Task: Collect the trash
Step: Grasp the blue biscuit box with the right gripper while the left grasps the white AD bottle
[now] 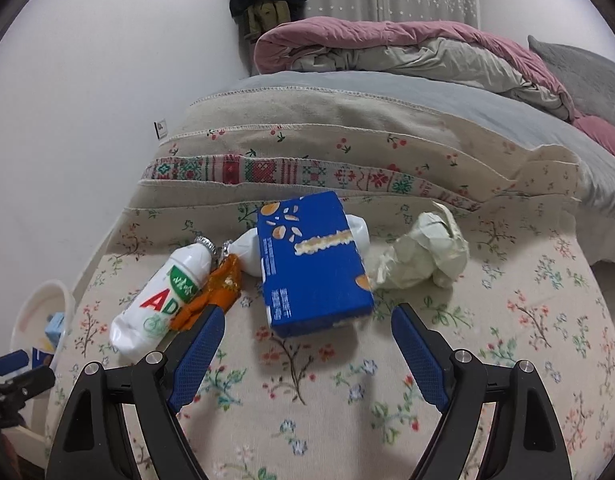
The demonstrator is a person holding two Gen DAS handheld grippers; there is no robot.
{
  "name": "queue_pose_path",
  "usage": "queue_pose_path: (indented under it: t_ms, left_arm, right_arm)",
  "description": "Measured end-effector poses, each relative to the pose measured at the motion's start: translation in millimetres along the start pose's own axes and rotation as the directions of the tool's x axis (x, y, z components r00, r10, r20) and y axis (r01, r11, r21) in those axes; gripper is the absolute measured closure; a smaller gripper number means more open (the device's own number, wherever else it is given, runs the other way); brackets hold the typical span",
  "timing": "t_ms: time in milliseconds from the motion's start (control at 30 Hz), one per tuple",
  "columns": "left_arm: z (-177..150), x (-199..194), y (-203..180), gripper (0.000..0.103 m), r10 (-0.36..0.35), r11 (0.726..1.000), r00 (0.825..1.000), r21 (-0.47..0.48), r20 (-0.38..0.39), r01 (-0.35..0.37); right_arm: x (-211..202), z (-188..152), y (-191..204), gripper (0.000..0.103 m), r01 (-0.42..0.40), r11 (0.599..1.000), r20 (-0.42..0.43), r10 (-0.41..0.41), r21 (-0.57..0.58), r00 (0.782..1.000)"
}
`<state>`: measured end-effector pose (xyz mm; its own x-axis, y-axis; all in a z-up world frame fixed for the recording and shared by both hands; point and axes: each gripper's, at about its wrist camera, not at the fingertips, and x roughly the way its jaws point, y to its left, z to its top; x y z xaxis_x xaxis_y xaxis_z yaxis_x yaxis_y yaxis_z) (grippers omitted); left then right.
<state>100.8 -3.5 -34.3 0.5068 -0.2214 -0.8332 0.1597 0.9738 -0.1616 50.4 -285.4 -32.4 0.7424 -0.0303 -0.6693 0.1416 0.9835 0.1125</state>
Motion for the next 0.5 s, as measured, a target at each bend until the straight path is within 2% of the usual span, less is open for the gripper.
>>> queue_pose_path:
  t_ms: [100,200,300,500]
  left_arm:
    - [1.9,4.2,-3.4,0.002,-0.010,1.000,1.000,0.006,-0.001,0.010]
    - [3.6,9.8,-8.5,0.002,-0.015,1.000,1.000,0.022,-0.006,0.016]
    - [4.0,15.6,-12.9,0.002,-0.023,0.999,1.000,0.032,-0.011,0.023]
    - [7.6,23.0,-28.2,0.002,-0.054,0.997,0.998,0.061,-0.015,0.054]
  right_arm:
    - [8.1,4.1,-2.2,0.018,-0.007,1.000,-0.003,0.007,0.012,1.000]
    - [16.4,6.6,-3.4,0.025,-0.011,1.000,-0.013,0.011,0.017,1.000]
    - [23.8,7.7,-3.8,0.043,-0.018,1.000,-0.023,0.019,0.013,1.000]
    - [12.4,8.0,-8.6,0.044,-0.069,0.997,0.008,0.069,0.029,0.998]
